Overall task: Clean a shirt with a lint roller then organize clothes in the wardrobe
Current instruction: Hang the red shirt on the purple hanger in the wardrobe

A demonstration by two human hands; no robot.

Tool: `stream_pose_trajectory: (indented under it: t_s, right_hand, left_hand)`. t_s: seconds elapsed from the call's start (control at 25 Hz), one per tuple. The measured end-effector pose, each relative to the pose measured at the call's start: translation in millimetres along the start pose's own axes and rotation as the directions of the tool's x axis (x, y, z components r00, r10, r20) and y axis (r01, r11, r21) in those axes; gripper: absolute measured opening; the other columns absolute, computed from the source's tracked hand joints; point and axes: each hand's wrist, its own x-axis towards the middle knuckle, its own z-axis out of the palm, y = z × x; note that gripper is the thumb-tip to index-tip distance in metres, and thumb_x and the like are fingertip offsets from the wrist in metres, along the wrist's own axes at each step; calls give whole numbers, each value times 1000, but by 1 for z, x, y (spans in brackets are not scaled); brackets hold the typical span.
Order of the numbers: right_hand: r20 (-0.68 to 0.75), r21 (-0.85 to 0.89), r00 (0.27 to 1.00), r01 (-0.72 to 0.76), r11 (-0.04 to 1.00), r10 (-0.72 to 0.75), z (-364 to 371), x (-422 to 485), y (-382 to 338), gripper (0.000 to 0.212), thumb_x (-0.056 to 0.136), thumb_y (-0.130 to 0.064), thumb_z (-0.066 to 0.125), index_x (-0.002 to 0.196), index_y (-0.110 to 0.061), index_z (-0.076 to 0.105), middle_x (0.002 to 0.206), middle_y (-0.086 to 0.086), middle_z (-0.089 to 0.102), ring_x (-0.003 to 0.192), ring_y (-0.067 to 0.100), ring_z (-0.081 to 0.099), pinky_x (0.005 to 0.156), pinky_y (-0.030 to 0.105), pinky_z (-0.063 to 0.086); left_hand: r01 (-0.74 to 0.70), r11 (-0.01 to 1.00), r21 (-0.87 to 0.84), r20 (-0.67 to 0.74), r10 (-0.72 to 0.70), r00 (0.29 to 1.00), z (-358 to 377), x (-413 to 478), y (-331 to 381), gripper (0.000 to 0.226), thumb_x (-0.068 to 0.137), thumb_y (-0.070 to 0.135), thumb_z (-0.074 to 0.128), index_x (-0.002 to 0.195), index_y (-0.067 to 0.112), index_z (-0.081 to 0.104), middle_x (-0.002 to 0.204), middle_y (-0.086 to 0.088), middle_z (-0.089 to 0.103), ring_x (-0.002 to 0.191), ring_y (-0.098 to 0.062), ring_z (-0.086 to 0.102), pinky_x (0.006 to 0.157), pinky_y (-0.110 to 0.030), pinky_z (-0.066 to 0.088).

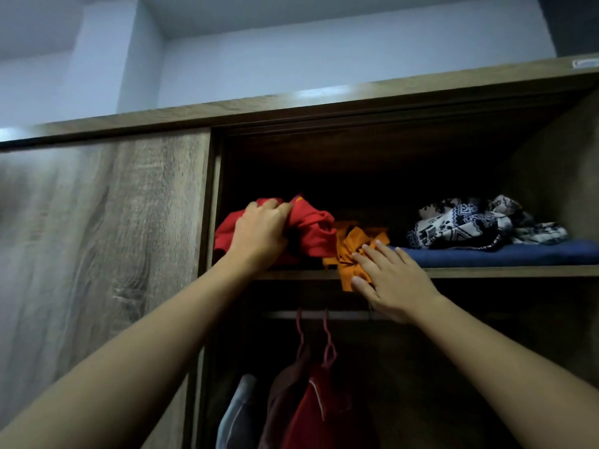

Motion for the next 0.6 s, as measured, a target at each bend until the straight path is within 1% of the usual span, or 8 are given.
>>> stream_pose_trajectory:
  t_s: [0.16, 0.24, 0.32, 0.36, 0.4, 0.48, 0.52, 0.6]
  right_hand:
    - [84, 41, 996, -4, 999, 0, -4, -2, 4, 106, 60, -85, -6, 148, -26, 2, 159, -1, 1, 145, 15, -8, 115, 38, -5]
    - [95, 283, 995, -17, 959, -10, -17, -8, 1, 122, 46, -96, -4, 147, -28, -6, 159, -2, -5, 142, 9, -12, 114, 38, -10]
    - [-41, 626, 998, -6, 780, 40, -34, -26, -9, 119, 44, -100, 10, 145, -39, -4, 159, -4, -2, 142, 9, -10, 117, 44, -9]
    - [-116, 734, 991, 46, 678, 59, -44, -42, -16, 111, 46, -100, 19, 142, -48, -2, 159, -5, 3, 144, 12, -5, 117, 48, 0]
    - [-184, 795, 980, 104, 598, 74, -52, -61, -23, 104, 48, -98, 28, 139, -54, 2, 158, -7, 9, 145, 14, 3, 116, 48, 12]
    - [-258, 837, 964, 187, 515, 69, -64, -105, -33, 95, 51, -93, 40, 136, -56, 17, 151, -12, 26, 141, 6, 22, 109, 30, 26]
    - [-249, 842, 967, 189, 505, 53, -66, -125, -39, 92, 53, -89, 46, 134, -53, 25, 146, -14, 34, 135, 0, 30, 105, 21, 29]
    - [-150, 858, 989, 127, 497, 7, -59, -158, -48, 82, 56, -78, 60, 128, -46, 36, 131, -15, 50, 120, -6, 46, 97, 10, 36]
  left_hand:
    - [-66, 995, -75, -110, 57, 992, -73, -28, 8, 51, 71, 17, 57, 122, 17, 60, 108, -16, 64, 98, -39, 60, 81, -39, 45]
    - [-98, 987, -124, -167, 77, 983, -107, -50, 14, 53, 65, 20, 53, 117, 15, 64, 100, -15, 66, 92, -36, 62, 73, -34, 45]
    - [-135, 976, -172, -154, 109, 982, -128, -71, 24, 44, 63, 19, 54, 106, 15, 66, 90, -9, 67, 85, -31, 63, 64, -26, 35]
    - [-120, 968, -221, -113, 96, 989, -134, -82, 30, 36, 62, 19, 55, 97, 15, 65, 83, -5, 66, 79, -28, 62, 61, -25, 32]
    - [-79, 955, -286, -61, 64, 996, -136, -93, 37, 30, 61, 20, 56, 90, 17, 60, 77, 0, 63, 74, -25, 61, 59, -26, 31]
    - [55, 896, -441, 55, -34, 998, -131, -115, 52, 26, 57, 23, 58, 81, 24, 47, 66, 7, 57, 67, -20, 57, 57, -32, 38]
    - [128, 851, -510, 112, -82, 990, -123, -127, 60, 27, 56, 25, 60, 77, 25, 43, 63, 8, 55, 65, -18, 55, 57, -33, 40]
    - [269, 753, -601, 247, -144, 958, -97, -155, 77, 34, 57, 25, 72, 74, 24, 42, 61, 8, 56, 57, -8, 50, 58, -31, 41]
